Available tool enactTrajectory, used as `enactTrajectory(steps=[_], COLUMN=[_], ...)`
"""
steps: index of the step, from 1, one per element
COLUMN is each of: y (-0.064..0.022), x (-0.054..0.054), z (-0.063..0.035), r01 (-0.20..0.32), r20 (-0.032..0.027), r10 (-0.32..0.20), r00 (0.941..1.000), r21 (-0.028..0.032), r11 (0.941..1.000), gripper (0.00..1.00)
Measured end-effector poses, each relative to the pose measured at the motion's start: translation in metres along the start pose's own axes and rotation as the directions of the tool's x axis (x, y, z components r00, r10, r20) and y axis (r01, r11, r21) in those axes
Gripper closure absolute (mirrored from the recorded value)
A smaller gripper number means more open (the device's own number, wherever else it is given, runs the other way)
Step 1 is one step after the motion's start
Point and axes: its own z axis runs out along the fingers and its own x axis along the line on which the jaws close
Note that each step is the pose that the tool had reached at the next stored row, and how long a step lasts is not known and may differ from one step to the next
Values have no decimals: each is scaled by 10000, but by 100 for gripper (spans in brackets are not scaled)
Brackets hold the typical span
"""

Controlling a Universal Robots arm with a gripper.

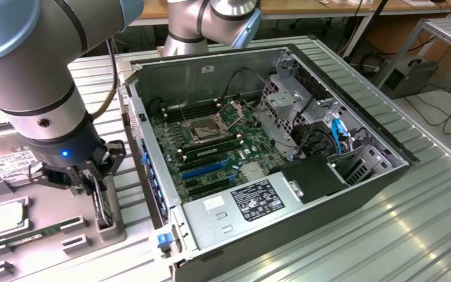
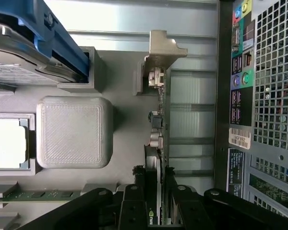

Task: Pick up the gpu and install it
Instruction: 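Pick up the gpu and move the gpu toward the slot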

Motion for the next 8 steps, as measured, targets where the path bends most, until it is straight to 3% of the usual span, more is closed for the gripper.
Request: enactTrajectory(steps=[4, 8], y=[0, 2], x=[-8, -27], z=[0, -113], r01=[9, 30], r20=[-3, -2], r10=[-9, -30], r00=[10000, 10000], r21=[-1, -30], r11=[10000, 10000], gripper=[74, 74])
